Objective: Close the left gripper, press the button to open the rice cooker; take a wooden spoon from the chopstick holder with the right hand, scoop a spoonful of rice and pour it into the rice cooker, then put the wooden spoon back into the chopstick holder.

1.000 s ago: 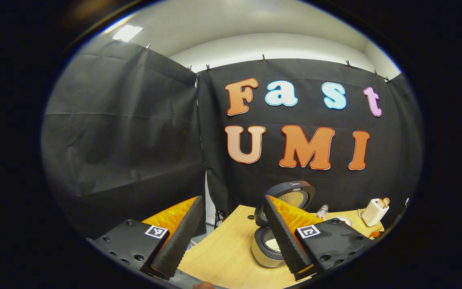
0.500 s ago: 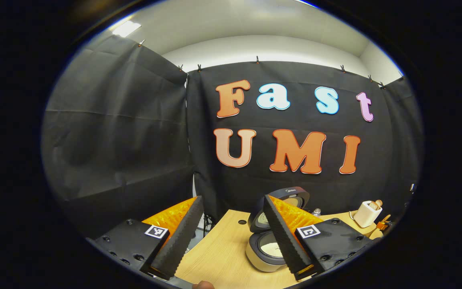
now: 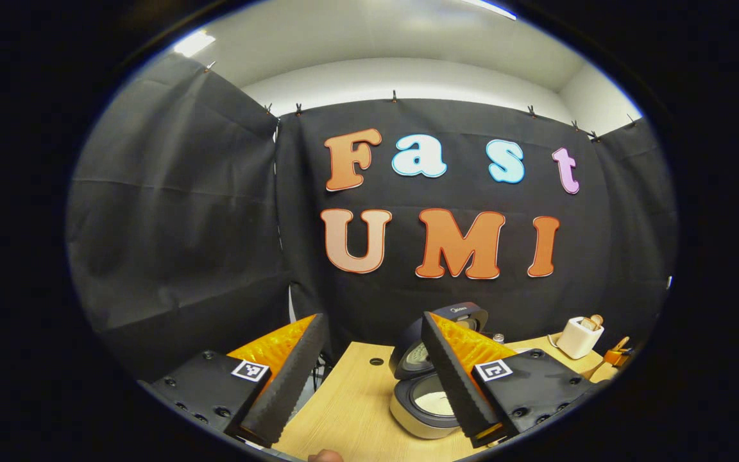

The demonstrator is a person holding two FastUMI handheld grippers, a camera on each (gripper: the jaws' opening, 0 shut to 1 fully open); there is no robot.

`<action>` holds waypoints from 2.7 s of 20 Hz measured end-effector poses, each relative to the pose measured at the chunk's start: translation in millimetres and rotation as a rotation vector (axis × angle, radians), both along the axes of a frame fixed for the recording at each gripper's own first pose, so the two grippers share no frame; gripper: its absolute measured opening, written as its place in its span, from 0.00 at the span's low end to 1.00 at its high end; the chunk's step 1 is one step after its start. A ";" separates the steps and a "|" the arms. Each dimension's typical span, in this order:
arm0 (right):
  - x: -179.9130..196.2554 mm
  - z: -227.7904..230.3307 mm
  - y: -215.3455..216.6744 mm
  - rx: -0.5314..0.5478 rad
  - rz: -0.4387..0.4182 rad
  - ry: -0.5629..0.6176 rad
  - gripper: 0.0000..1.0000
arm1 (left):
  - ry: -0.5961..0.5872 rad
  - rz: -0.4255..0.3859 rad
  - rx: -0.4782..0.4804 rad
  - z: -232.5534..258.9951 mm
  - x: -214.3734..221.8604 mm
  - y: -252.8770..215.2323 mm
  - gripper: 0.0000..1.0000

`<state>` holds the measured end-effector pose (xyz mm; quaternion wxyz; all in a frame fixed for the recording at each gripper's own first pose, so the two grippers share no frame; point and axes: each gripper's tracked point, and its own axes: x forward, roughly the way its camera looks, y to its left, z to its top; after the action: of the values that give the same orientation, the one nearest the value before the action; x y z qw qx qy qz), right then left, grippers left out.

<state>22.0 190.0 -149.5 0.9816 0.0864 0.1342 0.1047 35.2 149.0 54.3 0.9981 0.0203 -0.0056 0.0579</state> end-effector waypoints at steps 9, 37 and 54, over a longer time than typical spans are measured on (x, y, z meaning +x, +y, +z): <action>-4.6 -82.4 18.2 -0.200 -0.042 0.059 0.02 | 0.040 -0.032 0.024 -19.5 12.3 9.3 1.00; -20.4 -153.8 65.9 0.669 -0.175 0.396 0.02 | 0.103 -0.044 0.007 -49.5 26.6 23.0 0.99; -26.4 -117.5 7.4 0.922 -0.257 0.419 0.02 | 0.078 -0.033 -0.008 -40.1 25.7 17.7 0.99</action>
<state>-4.3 197.4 -267.0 0.7987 0.5444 0.2562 0.0119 60.9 166.7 14.1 0.9984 0.0183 0.0335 0.0406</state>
